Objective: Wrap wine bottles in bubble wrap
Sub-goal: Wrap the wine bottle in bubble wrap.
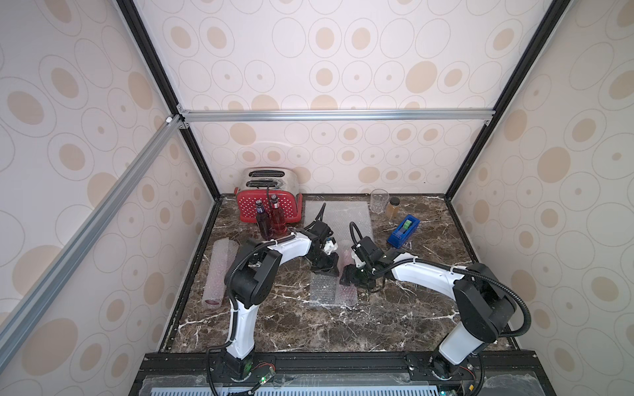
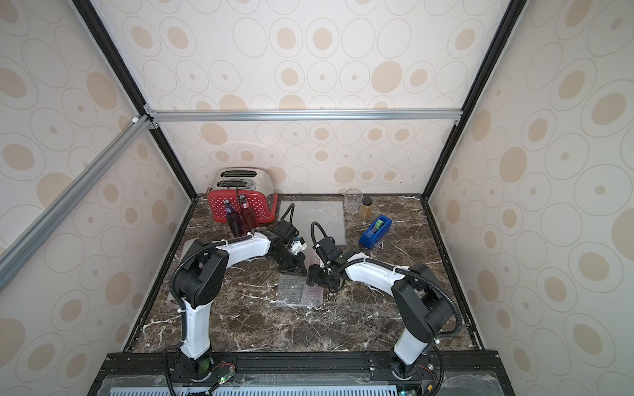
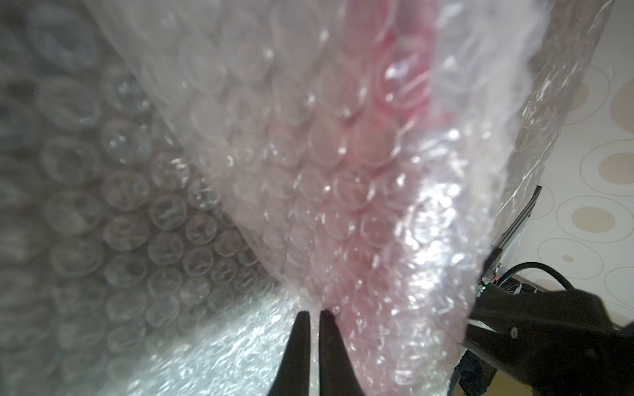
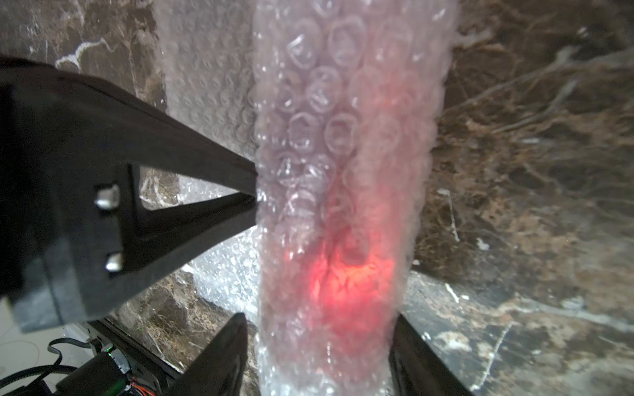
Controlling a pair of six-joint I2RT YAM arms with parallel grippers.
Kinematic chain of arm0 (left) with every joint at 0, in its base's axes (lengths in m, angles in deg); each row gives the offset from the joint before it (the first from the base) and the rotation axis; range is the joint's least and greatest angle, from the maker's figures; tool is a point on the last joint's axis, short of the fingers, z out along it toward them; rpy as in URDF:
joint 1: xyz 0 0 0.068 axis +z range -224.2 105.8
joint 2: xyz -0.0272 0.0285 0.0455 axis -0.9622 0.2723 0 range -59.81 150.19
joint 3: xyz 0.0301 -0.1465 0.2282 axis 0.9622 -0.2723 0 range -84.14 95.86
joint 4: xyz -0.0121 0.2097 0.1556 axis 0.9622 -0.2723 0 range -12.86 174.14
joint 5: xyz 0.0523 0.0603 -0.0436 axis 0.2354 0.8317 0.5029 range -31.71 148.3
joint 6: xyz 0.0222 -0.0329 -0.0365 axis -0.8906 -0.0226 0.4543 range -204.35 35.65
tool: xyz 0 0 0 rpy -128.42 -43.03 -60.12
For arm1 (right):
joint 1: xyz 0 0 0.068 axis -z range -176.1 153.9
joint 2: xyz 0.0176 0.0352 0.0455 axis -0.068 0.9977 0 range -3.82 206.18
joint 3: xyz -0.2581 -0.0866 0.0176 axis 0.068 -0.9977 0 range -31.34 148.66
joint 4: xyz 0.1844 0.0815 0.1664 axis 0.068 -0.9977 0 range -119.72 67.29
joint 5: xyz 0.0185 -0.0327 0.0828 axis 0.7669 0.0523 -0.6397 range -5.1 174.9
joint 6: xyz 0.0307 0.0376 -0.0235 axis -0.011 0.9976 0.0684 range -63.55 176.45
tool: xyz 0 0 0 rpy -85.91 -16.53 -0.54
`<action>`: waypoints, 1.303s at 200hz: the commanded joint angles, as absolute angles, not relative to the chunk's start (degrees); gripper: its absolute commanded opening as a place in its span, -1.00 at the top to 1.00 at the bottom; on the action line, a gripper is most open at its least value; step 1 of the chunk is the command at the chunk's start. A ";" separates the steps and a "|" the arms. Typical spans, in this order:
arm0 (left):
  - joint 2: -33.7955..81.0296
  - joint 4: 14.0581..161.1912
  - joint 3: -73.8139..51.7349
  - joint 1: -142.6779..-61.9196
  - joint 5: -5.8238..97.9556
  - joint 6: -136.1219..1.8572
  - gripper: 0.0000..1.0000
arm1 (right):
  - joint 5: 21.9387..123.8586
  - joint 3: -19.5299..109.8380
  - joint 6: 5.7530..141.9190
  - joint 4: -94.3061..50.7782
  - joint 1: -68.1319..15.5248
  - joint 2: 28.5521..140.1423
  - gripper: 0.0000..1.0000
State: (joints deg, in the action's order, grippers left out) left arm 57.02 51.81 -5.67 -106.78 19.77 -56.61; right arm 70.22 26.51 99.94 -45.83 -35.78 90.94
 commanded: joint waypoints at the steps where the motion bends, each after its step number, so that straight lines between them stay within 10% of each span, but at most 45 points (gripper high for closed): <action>1: 58.61 50.56 -3.68 -107.85 18.31 -56.15 0.87 | 69.06 26.14 100.26 -44.82 -35.83 92.79 -0.22; 155: 55.17 49.06 -6.81 -107.03 24.59 -55.78 0.89 | 81.23 35.63 101.89 -59.08 -40.74 100.19 -0.08; 260: 40.81 51.29 -16.98 -96.04 33.91 -55.58 0.05 | 84.02 40.98 101.67 -64.29 -42.67 103.70 -0.02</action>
